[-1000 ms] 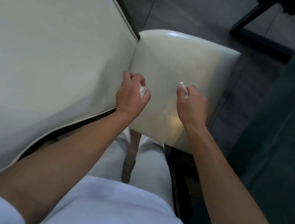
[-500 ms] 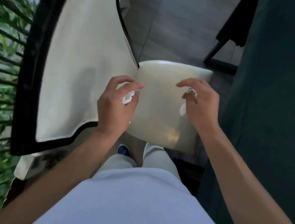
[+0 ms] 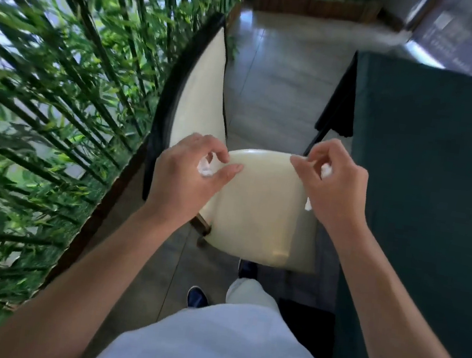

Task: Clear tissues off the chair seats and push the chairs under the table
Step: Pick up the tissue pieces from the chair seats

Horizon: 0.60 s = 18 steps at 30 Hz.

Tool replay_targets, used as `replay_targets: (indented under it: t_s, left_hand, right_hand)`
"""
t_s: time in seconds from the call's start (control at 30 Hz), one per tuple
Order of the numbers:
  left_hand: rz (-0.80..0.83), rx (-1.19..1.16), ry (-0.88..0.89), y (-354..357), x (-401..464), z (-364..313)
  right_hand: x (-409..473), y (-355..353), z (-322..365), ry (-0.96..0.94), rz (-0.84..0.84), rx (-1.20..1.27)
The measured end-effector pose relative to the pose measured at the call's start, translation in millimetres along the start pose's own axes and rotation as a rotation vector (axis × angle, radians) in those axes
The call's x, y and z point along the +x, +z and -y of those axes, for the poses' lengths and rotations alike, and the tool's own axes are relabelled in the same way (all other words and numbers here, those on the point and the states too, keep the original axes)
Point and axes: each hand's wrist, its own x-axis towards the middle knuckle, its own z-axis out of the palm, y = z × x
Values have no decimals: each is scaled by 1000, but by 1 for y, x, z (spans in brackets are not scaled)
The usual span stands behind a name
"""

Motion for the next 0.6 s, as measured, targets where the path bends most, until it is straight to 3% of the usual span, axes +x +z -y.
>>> replay_targets:
  t_s: [0.17, 0.33, 0.47, 0.6]
  left_hand:
    - [-108, 47, 125, -38, 13, -3]
    - [-179, -4, 120, -54, 33, 6]
    - [-205, -17, 76, -63, 52, -3]
    - [-168, 98, 144, -79, 77, -2]
  right_hand:
    - [-11, -13, 27, -71, -7, 180]
    - [4, -25, 34, -184, -28, 78]
    - [15, -34, 50, -155, 15, 143]
    - [24, -38, 69, -105, -15, 177]
